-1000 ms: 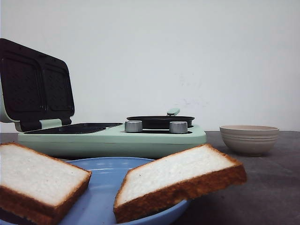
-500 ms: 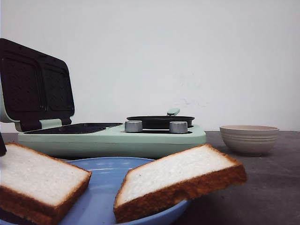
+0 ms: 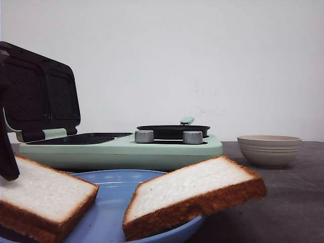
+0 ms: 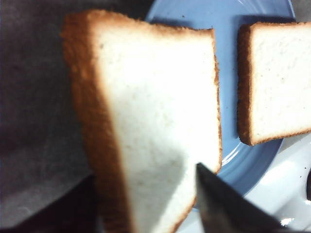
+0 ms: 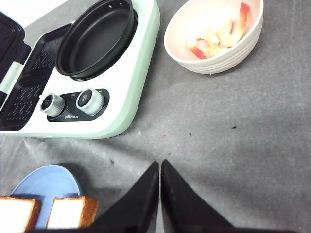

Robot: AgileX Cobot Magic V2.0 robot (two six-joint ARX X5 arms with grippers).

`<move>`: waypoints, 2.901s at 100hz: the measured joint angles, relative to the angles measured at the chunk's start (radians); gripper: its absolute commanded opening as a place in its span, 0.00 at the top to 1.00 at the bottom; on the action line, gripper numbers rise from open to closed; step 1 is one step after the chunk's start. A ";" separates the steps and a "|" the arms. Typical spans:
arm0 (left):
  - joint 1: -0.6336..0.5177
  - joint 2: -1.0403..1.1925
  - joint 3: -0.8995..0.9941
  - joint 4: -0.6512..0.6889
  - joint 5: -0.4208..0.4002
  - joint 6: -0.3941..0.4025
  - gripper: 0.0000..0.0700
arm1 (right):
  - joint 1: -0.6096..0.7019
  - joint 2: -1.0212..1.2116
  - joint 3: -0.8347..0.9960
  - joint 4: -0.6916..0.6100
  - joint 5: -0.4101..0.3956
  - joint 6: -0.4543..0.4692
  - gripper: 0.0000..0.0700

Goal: Make breakfast with bread and shrimp
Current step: 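Lower the left gripper onto the bread slice nearest it on the blue plate, then grasp the bread slice with the left gripper and lift it off the plate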

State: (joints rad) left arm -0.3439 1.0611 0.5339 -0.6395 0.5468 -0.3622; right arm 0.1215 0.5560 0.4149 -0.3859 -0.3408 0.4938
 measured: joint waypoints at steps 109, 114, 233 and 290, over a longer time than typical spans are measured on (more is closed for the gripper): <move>-0.002 -0.240 0.063 -0.003 -0.082 -0.044 0.99 | 0.000 0.000 0.000 0.000 0.000 0.000 1.00; -0.002 -0.242 0.083 -0.001 -0.104 -0.042 0.99 | 0.000 0.000 0.000 0.000 0.000 0.000 1.00; -0.002 0.310 0.636 0.489 -0.524 0.467 0.99 | 0.000 0.000 0.000 -0.015 0.001 -0.061 1.00; -0.002 0.740 0.901 0.649 -0.753 0.889 1.00 | 0.000 0.000 0.000 -0.018 0.005 -0.116 1.00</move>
State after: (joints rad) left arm -0.3454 1.8015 1.4353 0.0090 -0.2058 0.5270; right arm 0.1215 0.5560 0.4149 -0.4042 -0.3363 0.3782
